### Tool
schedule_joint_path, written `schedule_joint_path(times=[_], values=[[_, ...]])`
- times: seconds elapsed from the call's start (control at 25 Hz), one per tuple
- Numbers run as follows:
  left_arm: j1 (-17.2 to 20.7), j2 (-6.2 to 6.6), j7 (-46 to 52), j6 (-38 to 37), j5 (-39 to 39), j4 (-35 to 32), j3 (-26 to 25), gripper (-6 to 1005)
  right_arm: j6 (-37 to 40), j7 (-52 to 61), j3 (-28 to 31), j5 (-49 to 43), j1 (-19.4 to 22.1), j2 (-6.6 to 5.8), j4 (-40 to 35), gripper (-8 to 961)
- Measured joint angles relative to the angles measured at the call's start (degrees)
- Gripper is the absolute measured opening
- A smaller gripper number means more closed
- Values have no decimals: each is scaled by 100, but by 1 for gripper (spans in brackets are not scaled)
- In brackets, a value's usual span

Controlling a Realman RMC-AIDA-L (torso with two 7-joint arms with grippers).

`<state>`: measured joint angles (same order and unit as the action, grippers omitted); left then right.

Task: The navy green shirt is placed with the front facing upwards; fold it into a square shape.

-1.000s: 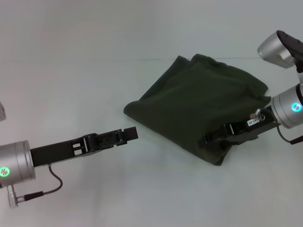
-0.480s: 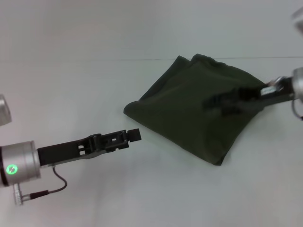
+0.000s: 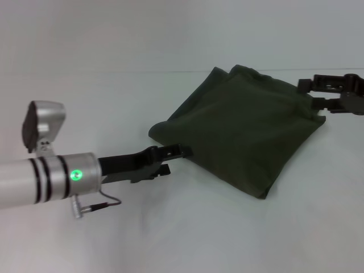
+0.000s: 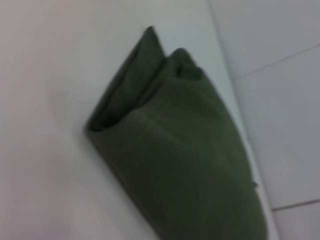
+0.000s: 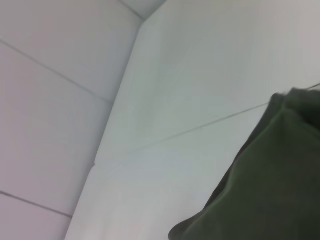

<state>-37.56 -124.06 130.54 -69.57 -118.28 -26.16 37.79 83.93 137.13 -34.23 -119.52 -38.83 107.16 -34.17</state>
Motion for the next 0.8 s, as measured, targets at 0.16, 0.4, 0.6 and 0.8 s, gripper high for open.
schedule_joint_path(times=[0.16,0.4,0.6,0.8], values=[[-443,-6,77,748,1,523,39,958,1,-191,132,28,153,-14,-2,915],[-742,-41,217,1505,18,906,23,958,25,-381,162,33,290,-89,-6,915],[-814,-57,273,1836,113,1025,8,958,145,-405,166,35,332,-143,-120,915],[-841,-57,272,2078,262,1064,39,958,182,-411,166,35,339,-167,-142,915]])
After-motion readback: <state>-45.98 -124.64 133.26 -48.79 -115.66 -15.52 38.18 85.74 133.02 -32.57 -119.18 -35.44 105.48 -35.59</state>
